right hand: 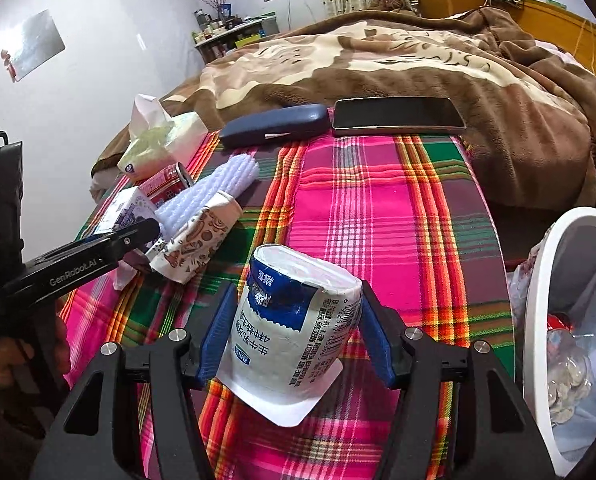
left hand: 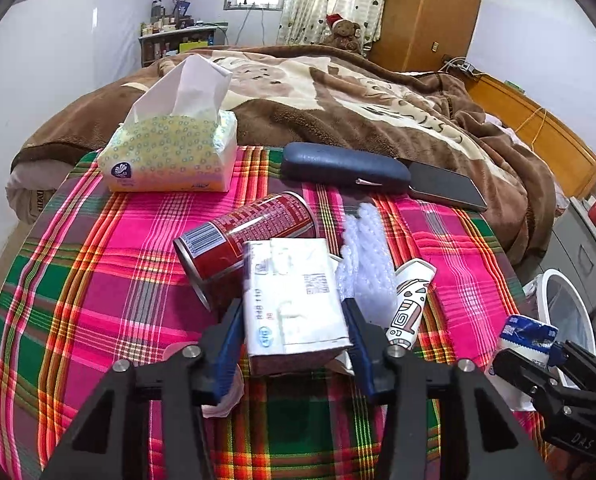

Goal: Collect trash
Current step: 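Grasp the white yogurt cup with the right tool while the left tool grasps the small white milk box, then carry the yogurt cup and milk box over the bin and open both tools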

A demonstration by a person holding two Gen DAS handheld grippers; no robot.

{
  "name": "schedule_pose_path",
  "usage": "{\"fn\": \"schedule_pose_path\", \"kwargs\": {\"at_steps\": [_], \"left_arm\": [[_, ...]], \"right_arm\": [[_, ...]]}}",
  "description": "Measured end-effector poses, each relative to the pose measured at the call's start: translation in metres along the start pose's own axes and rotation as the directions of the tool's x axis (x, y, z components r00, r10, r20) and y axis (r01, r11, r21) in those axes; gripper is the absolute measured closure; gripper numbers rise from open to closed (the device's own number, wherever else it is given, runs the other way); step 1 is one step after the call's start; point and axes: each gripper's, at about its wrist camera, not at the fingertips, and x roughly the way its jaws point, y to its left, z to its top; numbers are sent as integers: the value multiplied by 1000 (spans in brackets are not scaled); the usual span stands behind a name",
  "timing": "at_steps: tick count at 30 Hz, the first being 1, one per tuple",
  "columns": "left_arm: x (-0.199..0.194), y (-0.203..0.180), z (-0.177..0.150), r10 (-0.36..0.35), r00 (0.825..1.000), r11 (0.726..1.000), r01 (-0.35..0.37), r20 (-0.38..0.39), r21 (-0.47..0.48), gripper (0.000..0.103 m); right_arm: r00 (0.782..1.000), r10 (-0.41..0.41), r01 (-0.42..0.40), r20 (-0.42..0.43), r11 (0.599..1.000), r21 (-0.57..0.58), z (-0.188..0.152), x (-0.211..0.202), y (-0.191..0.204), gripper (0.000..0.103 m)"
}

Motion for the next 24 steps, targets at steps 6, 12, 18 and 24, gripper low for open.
{"fn": "schedule_pose_path", "kwargs": {"at_steps": [6,12,18,24], "left_arm": [[-13,-8,-1,6,1000,1000,-6,25,18,64],[-36,-17,-4,2,998,999,-5,68,36,64],[-60,-24,-10,-7,995,999,3,102,36,64],[-87,-40,-12,-40,989,998,34,144,50,64]], "right_arm": [[1000,-3,3,21,1000,-1,-3,-7,-3,42],[999,-2,2,47,1000,2,-4,-18,-6,42],[997,3,-3,79,1000,8,-6,-34,-7,42],[994,5,-6,111,1000,9,-7,-49,-10,43]]}}
